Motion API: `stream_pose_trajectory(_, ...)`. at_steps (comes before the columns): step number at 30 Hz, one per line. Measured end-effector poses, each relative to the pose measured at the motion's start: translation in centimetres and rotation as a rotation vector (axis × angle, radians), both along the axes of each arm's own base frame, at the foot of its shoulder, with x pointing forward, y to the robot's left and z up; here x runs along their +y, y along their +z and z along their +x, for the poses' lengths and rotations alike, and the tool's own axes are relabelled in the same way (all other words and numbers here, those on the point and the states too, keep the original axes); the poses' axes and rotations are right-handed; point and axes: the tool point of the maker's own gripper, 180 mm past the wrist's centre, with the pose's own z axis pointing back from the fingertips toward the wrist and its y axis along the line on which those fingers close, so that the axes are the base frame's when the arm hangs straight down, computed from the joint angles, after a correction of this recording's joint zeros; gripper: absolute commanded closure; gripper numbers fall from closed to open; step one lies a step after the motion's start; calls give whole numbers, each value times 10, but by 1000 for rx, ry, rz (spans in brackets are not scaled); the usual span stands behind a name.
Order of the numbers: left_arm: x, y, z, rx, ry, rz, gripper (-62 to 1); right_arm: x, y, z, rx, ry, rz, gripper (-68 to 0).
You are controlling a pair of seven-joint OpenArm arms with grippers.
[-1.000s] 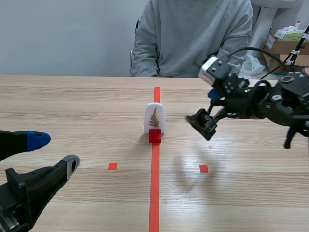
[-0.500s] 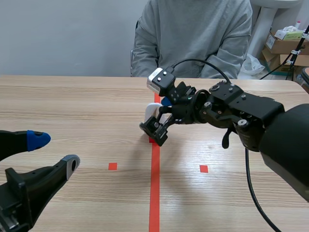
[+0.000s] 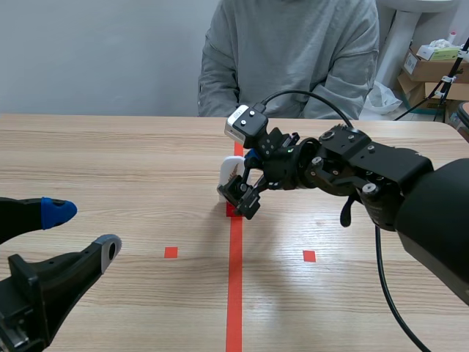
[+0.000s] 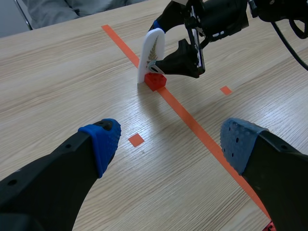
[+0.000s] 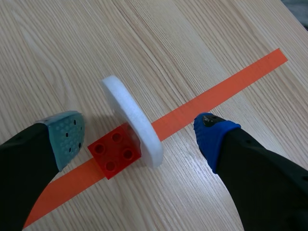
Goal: Do the leaf sorting experiment
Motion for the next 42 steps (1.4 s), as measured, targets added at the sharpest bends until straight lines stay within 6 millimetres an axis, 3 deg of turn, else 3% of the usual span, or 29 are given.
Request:
stream_pose_trajectory(4,0,0,0,0,0,0,-454,1,1,0,-5,1,7,-388)
stream_pose_trajectory(16,0,0,0,0,0,0,-454,1,2,0,-6,2,9,-142)
stream_pose_trajectory(25,0,0,0,0,0,0,-454,1,2,0,-6,2,10,-22)
stream_pose_trajectory(36,0,0,0,1,0,0,-454,-4,5,2,-14,0,-7,-19)
stream_pose_trajectory(39,0,-1,0,2,0,2,-454,-19,12,4,-7,-42,10,-19)
stream_pose_trajectory(42,0,-1,0,3,0,2,-454,-48,24,7,-9,-122,24,-19)
